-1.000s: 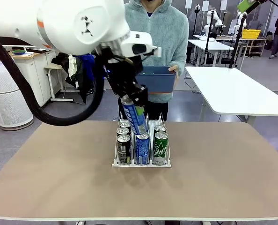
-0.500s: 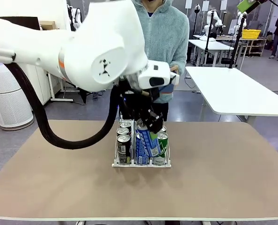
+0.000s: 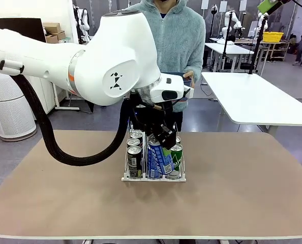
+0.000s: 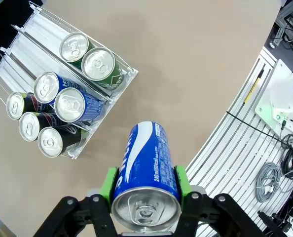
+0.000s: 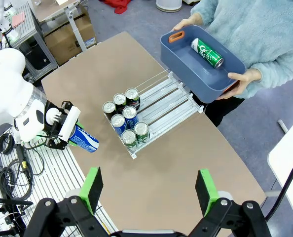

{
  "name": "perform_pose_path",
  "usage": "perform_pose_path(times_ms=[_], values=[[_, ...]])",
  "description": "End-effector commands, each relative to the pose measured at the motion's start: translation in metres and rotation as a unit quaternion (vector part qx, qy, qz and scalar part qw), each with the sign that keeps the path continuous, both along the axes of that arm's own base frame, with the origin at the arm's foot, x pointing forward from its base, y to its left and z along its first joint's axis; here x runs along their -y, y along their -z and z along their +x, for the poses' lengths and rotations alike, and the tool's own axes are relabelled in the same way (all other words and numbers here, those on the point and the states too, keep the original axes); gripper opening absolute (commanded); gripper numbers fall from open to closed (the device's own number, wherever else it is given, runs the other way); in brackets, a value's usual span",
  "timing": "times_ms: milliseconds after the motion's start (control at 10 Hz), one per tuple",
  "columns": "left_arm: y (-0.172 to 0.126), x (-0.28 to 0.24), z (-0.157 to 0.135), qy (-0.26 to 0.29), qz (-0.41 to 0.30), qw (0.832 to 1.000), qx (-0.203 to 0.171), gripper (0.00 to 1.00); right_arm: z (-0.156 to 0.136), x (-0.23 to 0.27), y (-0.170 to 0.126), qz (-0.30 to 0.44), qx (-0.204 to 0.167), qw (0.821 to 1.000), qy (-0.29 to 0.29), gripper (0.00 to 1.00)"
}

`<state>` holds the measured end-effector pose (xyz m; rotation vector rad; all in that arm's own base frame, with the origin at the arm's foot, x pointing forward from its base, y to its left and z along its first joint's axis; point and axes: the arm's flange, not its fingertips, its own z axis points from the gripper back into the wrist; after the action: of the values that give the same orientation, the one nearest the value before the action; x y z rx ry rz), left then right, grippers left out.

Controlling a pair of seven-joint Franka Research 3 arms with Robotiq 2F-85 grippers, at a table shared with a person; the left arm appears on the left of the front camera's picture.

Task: Fill the beverage cans into the dispenser.
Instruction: Place the picked Ionic drink in the line of the Automatic Can Dispenser with the same cans.

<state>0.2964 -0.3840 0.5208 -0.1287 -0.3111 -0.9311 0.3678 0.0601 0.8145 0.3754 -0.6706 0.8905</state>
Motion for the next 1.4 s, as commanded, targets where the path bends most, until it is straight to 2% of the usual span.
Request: perform_pose_path(times_ms=[0, 100, 400, 600, 700, 800, 900, 1000, 1100, 1200, 1300], values=[[0.001, 0.0, 0.001, -0.001, 0.001, 1.0, -0.001, 0.57, -0.002, -0.001, 0.0, 0.004, -0.004, 1.0, 0.0, 1.0], [0.01, 0.001, 0.013, -0.005, 0.009, 1.0, -0.007, 0.57, -0.002, -0.001, 0.0, 0.004, -0.004, 1.0, 0.0, 1.0], [0.025, -0.003, 0.047, -0.018, 0.028, 0.999, 0.019, 0.57, -0.002, -0.001, 0.0, 0.004, -0.004, 1.0, 0.0, 1.0], [0.033, -0.007, 0.06, -0.025, 0.036, 0.999, 0.025, 0.57, -0.002, -0.001, 0.0, 0.004, -0.004, 1.0, 0.0, 1.0], [0.037, -0.008, 0.065, -0.027, 0.027, 0.999, 0.019, 0.57, -0.002, -0.001, 0.0, 0.004, -0.004, 1.0, 0.0, 1.0], [0.033, -0.007, 0.057, -0.024, 0.009, 1.0, 0.014, 0.57, -0.002, -0.001, 0.0, 0.004, -0.004, 1.0, 0.0, 1.0], [0.04, -0.013, 0.061, -0.014, 0.035, 0.999, 0.008, 0.57, -0.002, -0.001, 0.0, 0.004, -0.004, 1.0, 0.0, 1.0], [0.04, -0.012, 0.063, -0.015, 0.03, 0.999, 0.008, 0.57, -0.002, -0.001, 0.0, 0.004, -0.004, 1.0, 0.0, 1.0], [0.049, -0.008, 0.062, 0.001, 0.062, 0.998, 0.004, 0.57, -0.002, -0.001, 0.0, 0.004, -0.004, 1.0, 0.0, 1.0], [0.057, -0.001, 0.068, 0.001, 0.054, 0.999, -0.008, 0.57, -0.002, -0.001, 0.0, 0.004, -0.004, 1.0, 0.0, 1.0], [0.061, 0.002, 0.076, 0.003, 0.055, 0.998, -0.004, 0.57, -0.002, -0.001, 0.0, 0.004, -0.004, 1.0, 0.0, 1.0]])
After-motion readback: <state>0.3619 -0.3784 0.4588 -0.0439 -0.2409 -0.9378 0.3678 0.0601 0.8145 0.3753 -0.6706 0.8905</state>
